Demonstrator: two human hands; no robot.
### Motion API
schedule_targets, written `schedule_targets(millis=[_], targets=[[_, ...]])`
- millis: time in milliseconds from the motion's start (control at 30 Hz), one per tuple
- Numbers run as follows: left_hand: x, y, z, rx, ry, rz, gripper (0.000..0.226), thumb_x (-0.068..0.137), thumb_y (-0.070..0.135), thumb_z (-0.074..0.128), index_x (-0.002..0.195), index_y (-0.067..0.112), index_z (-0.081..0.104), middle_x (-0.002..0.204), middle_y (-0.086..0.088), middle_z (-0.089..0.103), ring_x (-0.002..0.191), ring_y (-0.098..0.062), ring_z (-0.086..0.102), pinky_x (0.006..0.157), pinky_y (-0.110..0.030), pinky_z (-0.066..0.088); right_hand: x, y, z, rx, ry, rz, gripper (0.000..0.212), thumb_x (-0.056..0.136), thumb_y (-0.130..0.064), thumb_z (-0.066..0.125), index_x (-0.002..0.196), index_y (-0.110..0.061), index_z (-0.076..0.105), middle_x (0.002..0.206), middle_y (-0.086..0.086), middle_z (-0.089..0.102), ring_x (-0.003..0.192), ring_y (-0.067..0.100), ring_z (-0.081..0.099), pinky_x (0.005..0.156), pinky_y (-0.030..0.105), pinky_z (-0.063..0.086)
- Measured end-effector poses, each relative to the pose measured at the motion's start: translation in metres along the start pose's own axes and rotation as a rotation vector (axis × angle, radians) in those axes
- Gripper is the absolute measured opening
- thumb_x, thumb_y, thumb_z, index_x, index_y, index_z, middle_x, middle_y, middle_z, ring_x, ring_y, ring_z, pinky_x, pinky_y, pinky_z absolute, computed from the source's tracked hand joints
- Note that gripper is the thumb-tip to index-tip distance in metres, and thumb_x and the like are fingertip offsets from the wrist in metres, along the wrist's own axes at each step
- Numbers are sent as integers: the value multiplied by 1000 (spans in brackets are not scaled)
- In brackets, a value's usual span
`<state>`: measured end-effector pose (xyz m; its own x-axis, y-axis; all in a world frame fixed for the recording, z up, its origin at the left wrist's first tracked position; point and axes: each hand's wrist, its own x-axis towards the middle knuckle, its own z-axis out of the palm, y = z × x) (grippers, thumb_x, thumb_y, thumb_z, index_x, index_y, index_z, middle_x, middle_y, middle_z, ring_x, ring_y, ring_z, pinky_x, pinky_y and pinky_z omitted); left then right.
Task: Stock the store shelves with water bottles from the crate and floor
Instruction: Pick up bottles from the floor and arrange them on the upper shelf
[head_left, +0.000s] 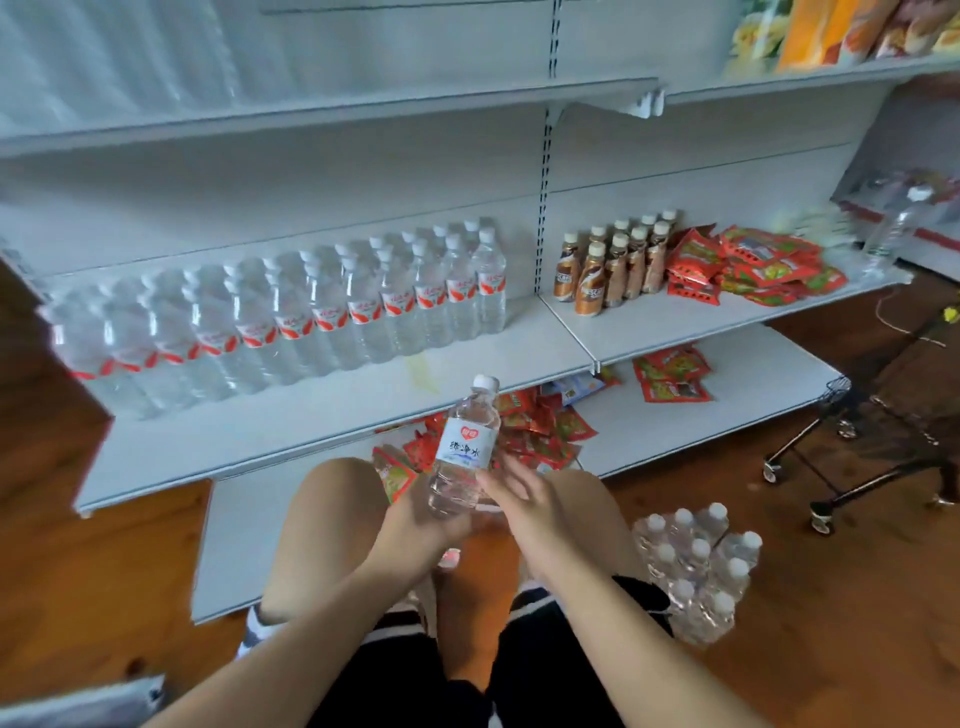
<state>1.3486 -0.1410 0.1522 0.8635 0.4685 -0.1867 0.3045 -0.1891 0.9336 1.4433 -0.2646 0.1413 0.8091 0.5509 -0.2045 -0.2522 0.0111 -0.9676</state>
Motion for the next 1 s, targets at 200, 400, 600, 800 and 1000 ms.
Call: schedule_targets(millis=[200,400,600,800,1000], targets=[[0,46,-52,-117,183,158,38,85,29,82,118,23,64,107,2,77,101,-19,73,88,-38,58,28,-81,44,-108,-192,-251,29,93,-19,71,107,-43,69,99,-4,76,96,17,73,87,33,59],[-14,113,-104,-180,252,296,32,101,43,55,128,25,59,117,3,73,108,-17,70,93,-35,53,36,-170,82,-119,-384,-405,39,95,-19,68,133,-27,62,115,0,73,104,12,71,85,30,59],[0,186,-153,-190,295,482,31,101,26,54,129,13,56,118,-1,73,106,-17,71,84,-26,55,51,-251,114,-240,-476,-679,44,98,-35,63,141,-33,54,126,-11,69,111,10,69,96,35,53],[47,257,-194,-237,348,620,37,97,36,62,130,21,57,124,-5,69,117,-23,65,94,-37,52,79,-307,136,-473,-342,-969,61,95,-27,67,149,-39,41,130,-16,52,123,2,54,97,26,51],[112,304,-227,-264,263,593,66,90,53,69,147,27,48,144,13,58,139,-4,45,117,-36,33,134,-362,159,-478,-252,-897,64,85,-46,75,142,-48,45,116,-19,62,99,-3,61,83,16,52]])
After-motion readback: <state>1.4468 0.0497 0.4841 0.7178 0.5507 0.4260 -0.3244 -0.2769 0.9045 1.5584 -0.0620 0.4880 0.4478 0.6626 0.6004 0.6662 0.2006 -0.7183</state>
